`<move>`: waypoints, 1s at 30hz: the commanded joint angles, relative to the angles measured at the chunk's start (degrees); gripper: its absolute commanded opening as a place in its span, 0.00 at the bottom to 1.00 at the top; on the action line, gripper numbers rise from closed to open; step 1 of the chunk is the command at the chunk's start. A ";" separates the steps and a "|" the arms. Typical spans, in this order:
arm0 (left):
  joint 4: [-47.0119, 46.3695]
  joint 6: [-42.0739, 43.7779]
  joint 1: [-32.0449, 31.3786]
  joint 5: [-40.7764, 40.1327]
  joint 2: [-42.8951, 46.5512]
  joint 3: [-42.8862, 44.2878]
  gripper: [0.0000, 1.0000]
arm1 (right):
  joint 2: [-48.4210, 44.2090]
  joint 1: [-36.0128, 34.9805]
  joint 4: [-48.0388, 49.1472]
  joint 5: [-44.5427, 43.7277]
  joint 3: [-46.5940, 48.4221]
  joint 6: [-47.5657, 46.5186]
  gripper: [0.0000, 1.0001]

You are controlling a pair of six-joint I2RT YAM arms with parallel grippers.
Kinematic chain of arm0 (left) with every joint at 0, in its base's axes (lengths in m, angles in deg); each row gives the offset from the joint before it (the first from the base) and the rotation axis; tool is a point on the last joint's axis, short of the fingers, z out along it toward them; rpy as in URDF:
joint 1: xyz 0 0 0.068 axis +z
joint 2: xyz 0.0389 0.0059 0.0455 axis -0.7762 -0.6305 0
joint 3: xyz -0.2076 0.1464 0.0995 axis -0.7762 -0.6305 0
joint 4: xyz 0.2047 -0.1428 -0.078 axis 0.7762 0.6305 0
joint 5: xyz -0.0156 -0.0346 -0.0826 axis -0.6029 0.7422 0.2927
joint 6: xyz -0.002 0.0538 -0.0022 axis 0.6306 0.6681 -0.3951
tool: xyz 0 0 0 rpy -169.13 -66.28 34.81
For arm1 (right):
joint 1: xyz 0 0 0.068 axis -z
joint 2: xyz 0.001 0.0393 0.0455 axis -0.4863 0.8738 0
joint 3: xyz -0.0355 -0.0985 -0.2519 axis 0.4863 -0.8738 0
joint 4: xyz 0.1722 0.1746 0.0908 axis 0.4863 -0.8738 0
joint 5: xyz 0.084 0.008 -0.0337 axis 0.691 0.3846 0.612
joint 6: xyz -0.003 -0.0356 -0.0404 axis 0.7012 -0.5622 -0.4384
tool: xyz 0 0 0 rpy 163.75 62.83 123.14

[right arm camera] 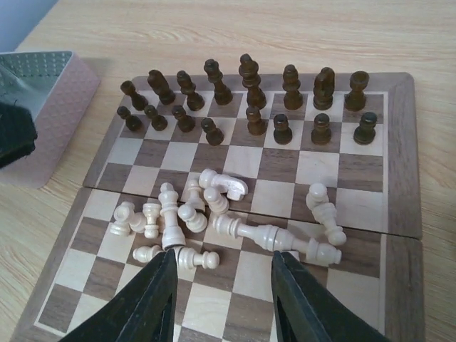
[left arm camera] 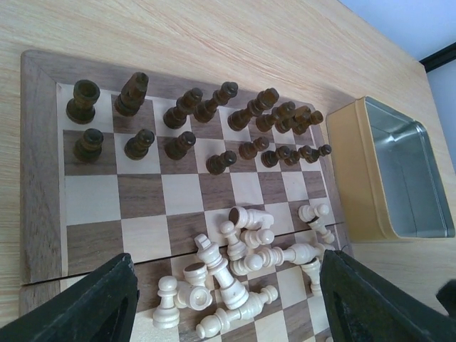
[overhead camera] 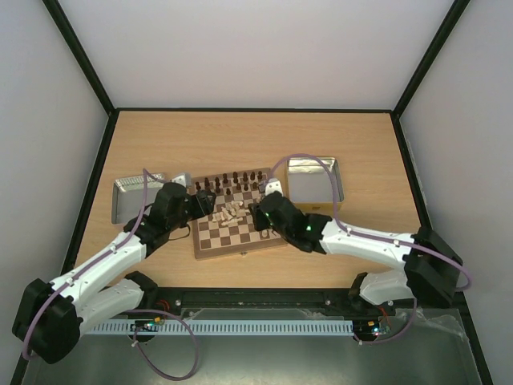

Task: Set up the chess pieces on the board
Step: Pick up the chess piece from the chessboard.

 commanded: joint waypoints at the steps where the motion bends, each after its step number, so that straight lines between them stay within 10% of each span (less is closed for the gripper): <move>1: -1.89 -0.42 0.27 1.66 1.21 -1.98 0.71 | 5.43 1.81 -13.33 7.36 7.00 -0.04 0.36; 30: -3.23 -0.43 0.36 3.66 2.89 -4.37 0.66 | 26.11 10.58 -20.73 1.44 23.36 -1.47 0.26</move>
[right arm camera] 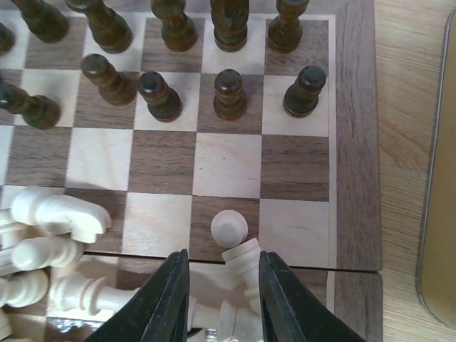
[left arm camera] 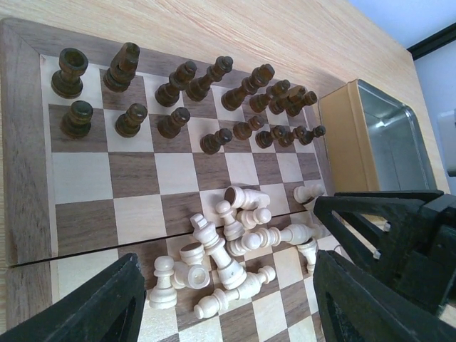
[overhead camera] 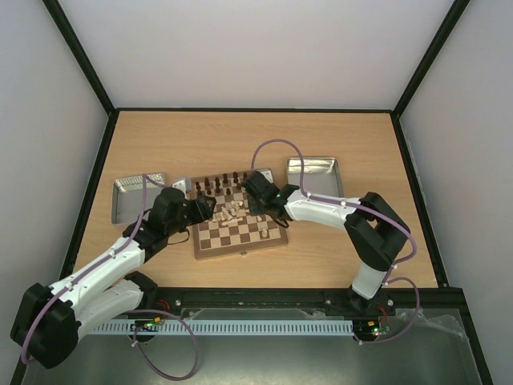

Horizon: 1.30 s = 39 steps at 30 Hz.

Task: Set up the chess pieces on the board
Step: Pick up the chess piece from the chessboard.

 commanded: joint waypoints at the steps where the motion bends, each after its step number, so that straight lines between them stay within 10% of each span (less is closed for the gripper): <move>1: -1.20 0.08 0.29 0.82 0.61 -0.81 0.66 | 1.75 0.87 -1.04 -0.85 2.15 -2.10 0.26; 39: -7.20 -2.03 0.29 4.68 -0.43 -3.81 0.66 | -7.69 1.99 15.64 11.81 -6.60 -4.29 0.09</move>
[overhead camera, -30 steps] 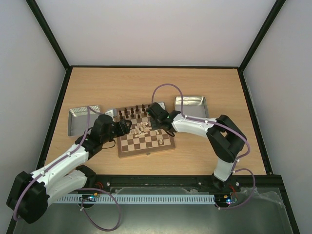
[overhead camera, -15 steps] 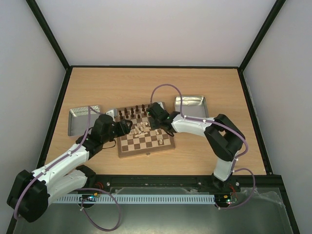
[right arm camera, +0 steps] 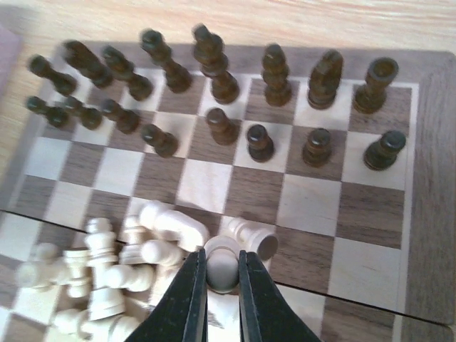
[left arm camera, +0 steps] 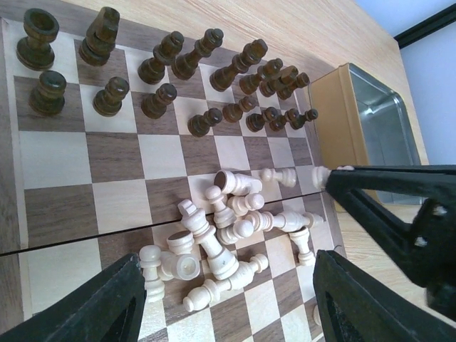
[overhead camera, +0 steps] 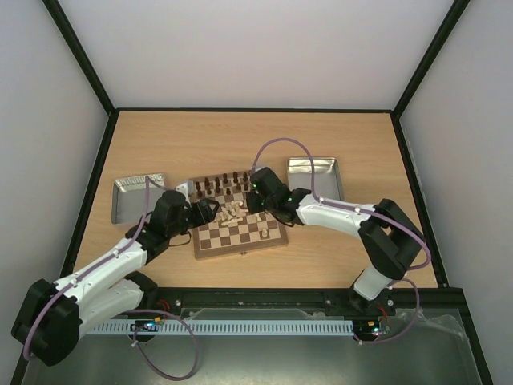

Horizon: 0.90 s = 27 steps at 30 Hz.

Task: Set up the chess pieces on the board
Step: Pick up the chess piece from the chessboard, then place the chess piece on the chessboard.

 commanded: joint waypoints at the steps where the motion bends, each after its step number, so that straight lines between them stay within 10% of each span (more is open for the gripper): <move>1: -2.92 -1.37 0.29 1.52 0.89 -1.20 0.66 | -3.61 0.22 2.60 3.70 -0.60 1.24 0.09; 10: -2.48 -3.75 0.36 -2.14 5.05 -2.43 0.66 | -6.76 -0.63 2.66 17.76 -4.37 1.56 0.09; 27: 2.95 -6.14 0.29 -10.94 10.24 -2.21 0.67 | -2.67 -17.28 -9.18 -8.56 -5.37 0.02 0.13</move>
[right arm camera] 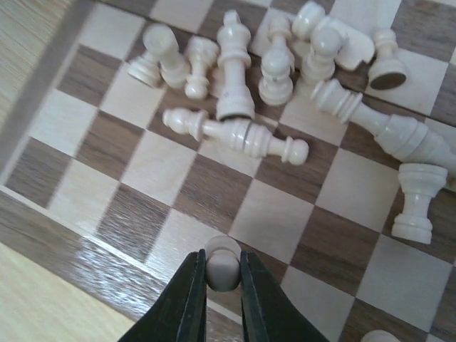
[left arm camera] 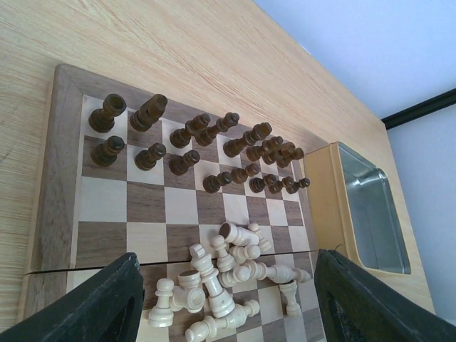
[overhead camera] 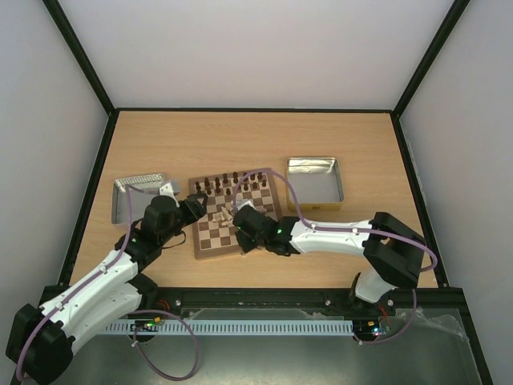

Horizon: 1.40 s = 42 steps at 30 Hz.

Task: Set up the chess pieces on the board
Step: Place the chess piece on the chessboard, then pick up the chess piece from the chessboard.

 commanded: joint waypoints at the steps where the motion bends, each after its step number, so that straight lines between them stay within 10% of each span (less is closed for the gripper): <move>1: 1.19 -0.46 0.29 -1.50 0.33 -0.54 0.67 | 2.54 -1.05 -4.39 -5.64 0.22 -0.62 0.16; 10: 1.63 -0.27 0.33 -1.32 0.28 -0.55 0.67 | 3.23 -1.06 -6.87 -5.59 4.16 2.12 0.34; 32: 2.64 0.16 0.29 -2.01 1.29 -0.65 0.67 | 7.73 -1.10 -5.73 -5.31 6.26 2.61 0.13; 42: 14.93 -5.37 0.29 -17.34 10.56 2.18 0.67 | 11.66 -2.11 -2.67 -1.08 12.39 0.61 0.11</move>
